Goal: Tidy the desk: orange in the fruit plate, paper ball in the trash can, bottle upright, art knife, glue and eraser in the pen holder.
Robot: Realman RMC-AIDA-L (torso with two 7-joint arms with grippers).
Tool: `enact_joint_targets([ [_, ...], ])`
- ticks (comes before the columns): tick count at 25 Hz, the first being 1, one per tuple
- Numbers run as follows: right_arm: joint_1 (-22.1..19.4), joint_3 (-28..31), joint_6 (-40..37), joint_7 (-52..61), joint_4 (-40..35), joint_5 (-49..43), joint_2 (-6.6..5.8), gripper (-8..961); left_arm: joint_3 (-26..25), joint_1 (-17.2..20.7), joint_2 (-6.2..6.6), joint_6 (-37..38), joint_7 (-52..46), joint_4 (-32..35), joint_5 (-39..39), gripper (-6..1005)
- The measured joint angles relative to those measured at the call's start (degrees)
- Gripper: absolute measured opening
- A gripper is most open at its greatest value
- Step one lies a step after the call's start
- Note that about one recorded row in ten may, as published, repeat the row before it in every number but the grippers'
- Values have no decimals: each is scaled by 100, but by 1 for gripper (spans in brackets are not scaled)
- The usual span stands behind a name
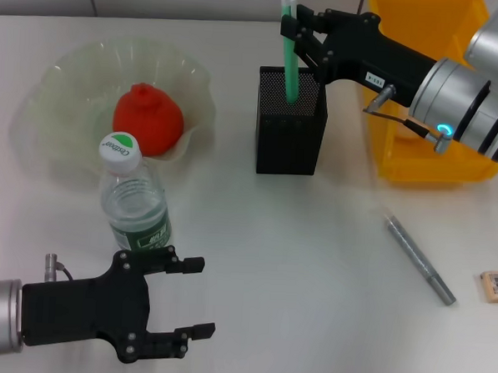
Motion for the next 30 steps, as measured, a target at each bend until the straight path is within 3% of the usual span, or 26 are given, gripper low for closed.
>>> enact_joint_targets([
  [9,-116,2,-11,-6,9,-18,1,165,0,1,-9,-38,0,-13,0,742],
  [15,-234,3,-72,-10,0,-1,10,260,0,2,-6,-38,-1,-17,0,743],
  [21,-446,39,-495,99,-145,7,4,430,0,12,0,-37,-8,-18,0,743],
  [25,-1054,-5,-734,870,-1146,-97,-33,487,0,11,3,-30,-11,-18,1,743],
  [30,-2015,48,-684,3083,-3431,-1433,-41,592,-1,-3,15,-21,-35,-18,1,743],
])
